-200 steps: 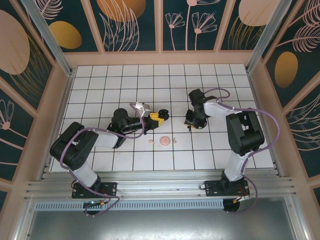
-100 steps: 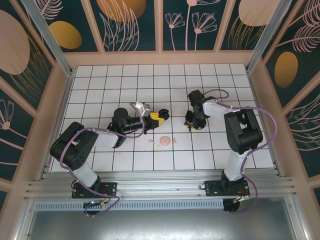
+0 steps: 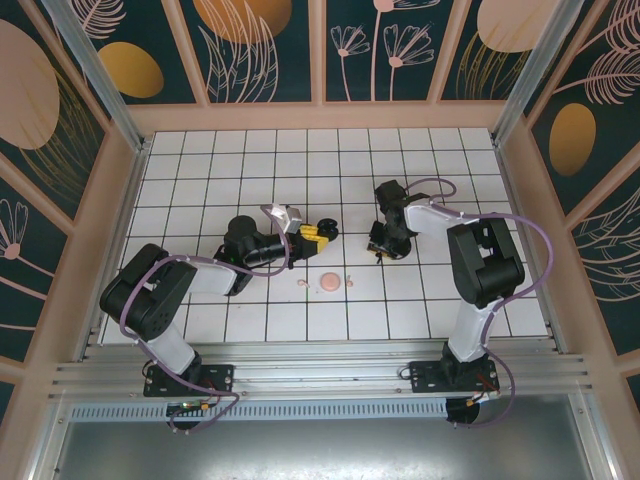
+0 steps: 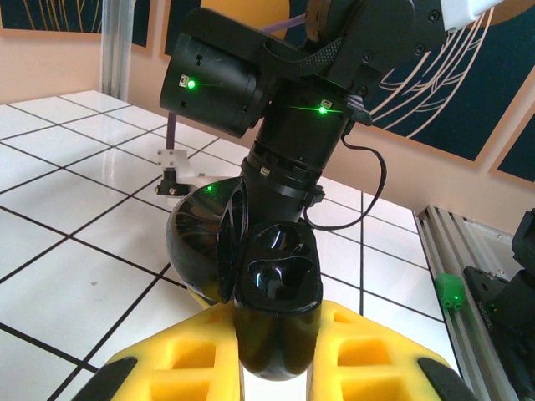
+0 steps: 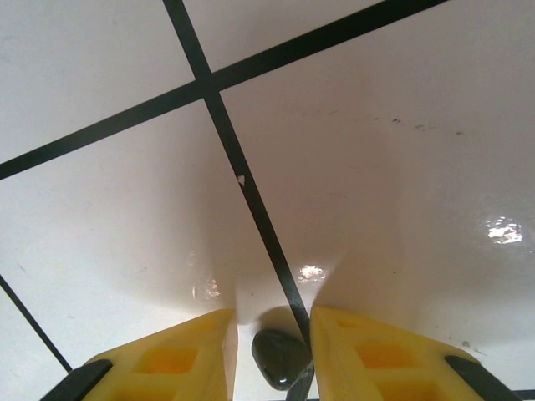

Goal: Insert the wireless bluetooth earbuds into the charging case

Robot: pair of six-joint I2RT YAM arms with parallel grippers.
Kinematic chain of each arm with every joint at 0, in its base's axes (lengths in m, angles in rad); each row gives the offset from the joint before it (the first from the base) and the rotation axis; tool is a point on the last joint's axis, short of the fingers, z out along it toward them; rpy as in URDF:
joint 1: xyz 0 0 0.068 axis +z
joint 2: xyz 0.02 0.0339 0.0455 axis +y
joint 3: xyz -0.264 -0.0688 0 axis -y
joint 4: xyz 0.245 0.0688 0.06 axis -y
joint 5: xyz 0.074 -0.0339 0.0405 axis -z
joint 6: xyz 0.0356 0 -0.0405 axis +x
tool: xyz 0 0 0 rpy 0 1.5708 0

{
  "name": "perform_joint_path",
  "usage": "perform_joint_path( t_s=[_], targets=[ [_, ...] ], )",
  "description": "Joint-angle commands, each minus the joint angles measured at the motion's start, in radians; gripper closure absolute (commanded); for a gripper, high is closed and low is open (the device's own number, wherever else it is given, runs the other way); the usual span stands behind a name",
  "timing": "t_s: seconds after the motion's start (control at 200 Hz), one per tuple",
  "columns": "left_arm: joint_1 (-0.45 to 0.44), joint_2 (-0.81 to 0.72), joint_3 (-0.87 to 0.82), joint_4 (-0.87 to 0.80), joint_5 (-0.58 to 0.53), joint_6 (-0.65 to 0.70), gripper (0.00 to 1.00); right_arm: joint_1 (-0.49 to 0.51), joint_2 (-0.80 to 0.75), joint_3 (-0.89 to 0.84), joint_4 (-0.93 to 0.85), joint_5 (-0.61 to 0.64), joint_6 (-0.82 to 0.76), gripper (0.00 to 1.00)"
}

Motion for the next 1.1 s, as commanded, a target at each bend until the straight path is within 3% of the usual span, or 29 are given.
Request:
perform_joint_path(
  t_s=[0.0,0.48,1.096],
  targets=[
    [0.005,-0.005,0.025,0.001,0.001,0.012,0.92,0.016,0.045,-0.015,-0.008,0.042,-0.012,0.73],
    [0.003,0.028,0.026,0.016,-0.013,0.030,0.93,0.037,-0.135,-0.097,0.117,0.107,-0.008,0.77],
    [-0.038,0.260,0.136,0.173,-0.057,0.061,0.94,0.070,-0.468,-0.242,0.372,0.118,-0.013,0.78]
  ],
)
